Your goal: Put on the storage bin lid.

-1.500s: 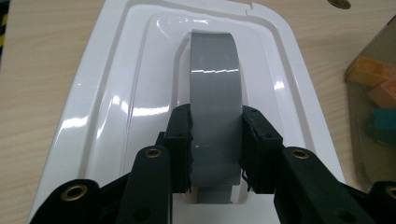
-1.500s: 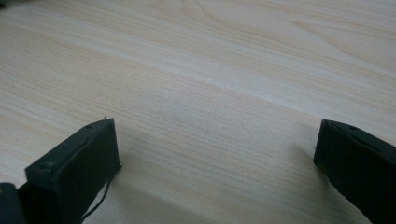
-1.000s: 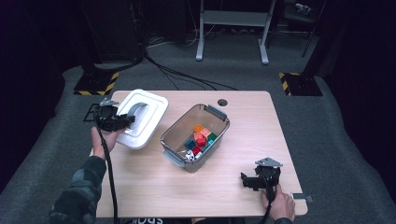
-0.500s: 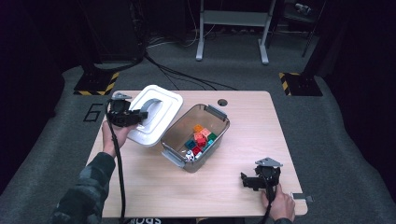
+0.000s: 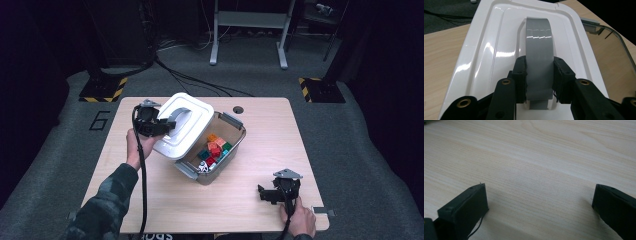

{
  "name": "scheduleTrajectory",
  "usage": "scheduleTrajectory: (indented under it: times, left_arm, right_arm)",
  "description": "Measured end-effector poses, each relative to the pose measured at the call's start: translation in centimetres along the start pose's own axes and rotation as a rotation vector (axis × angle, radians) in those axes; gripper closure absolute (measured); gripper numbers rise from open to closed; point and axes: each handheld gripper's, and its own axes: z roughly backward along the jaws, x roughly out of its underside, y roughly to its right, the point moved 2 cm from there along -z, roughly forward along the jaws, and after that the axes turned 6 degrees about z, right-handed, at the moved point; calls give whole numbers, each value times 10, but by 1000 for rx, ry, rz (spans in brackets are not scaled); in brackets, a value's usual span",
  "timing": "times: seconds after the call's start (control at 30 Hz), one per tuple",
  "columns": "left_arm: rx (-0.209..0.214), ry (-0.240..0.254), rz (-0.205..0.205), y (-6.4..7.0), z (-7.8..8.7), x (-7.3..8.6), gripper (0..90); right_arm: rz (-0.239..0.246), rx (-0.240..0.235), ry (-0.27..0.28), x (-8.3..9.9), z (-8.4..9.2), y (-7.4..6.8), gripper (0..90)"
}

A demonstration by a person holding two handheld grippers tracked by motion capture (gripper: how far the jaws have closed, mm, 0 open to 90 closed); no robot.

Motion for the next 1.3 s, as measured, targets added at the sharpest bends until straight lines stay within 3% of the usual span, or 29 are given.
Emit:
scheduleTrajectory:
  times: [0.57,0.77,0.9,1.17,1.27,1.3]
  left_arm:
    - [115,-56,-57,50,-24,7,670]
    - [126,-88,-72,60,-34,13,670]
    - [140,-95,-51,66,-38,16,669]
    - [128,-103,-27,75,-45,20,667]
    - [112,-115,-54,78,-48,21,666]
    - [112,-114,-45,79,-49,22,666]
  right_arm:
    - [0,0,0,0,0,0,0]
    - [0,0,0,0,0,0,0]
    - [0,0,0,0,0,0,0]
    - [0,0,0,0,0,0,0]
    - [0,0,0,0,0,0,0]
    - [0,0,0,0,0,0,0]
